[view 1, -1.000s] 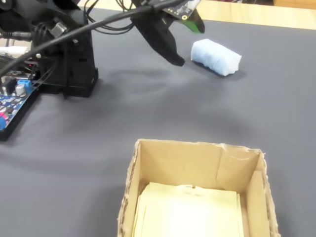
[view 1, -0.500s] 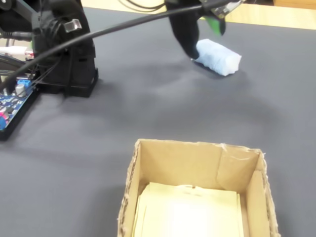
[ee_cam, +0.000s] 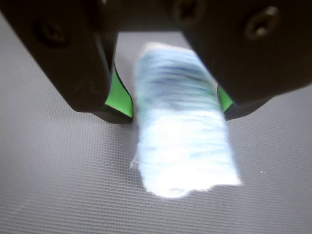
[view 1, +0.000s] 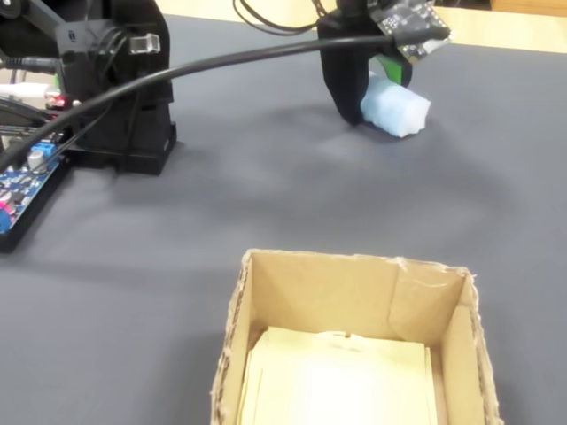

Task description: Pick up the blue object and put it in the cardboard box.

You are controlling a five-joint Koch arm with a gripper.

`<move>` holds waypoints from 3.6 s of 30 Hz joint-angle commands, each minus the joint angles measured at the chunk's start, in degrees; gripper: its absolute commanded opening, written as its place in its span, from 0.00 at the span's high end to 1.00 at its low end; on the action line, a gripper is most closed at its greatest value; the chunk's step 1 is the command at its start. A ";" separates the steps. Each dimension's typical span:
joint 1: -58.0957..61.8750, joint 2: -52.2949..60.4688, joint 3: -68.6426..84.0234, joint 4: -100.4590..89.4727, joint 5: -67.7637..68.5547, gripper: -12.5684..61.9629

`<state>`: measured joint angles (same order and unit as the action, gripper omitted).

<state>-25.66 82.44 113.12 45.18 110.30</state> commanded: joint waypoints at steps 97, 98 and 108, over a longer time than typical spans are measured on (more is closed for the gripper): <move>76.82 15.12 2.46 -36.30 -43.07 0.54; 76.99 14.85 2.29 -35.77 -43.07 0.51; 77.43 14.33 -1.76 -36.21 -37.79 0.41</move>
<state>51.24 95.10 116.28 10.90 72.77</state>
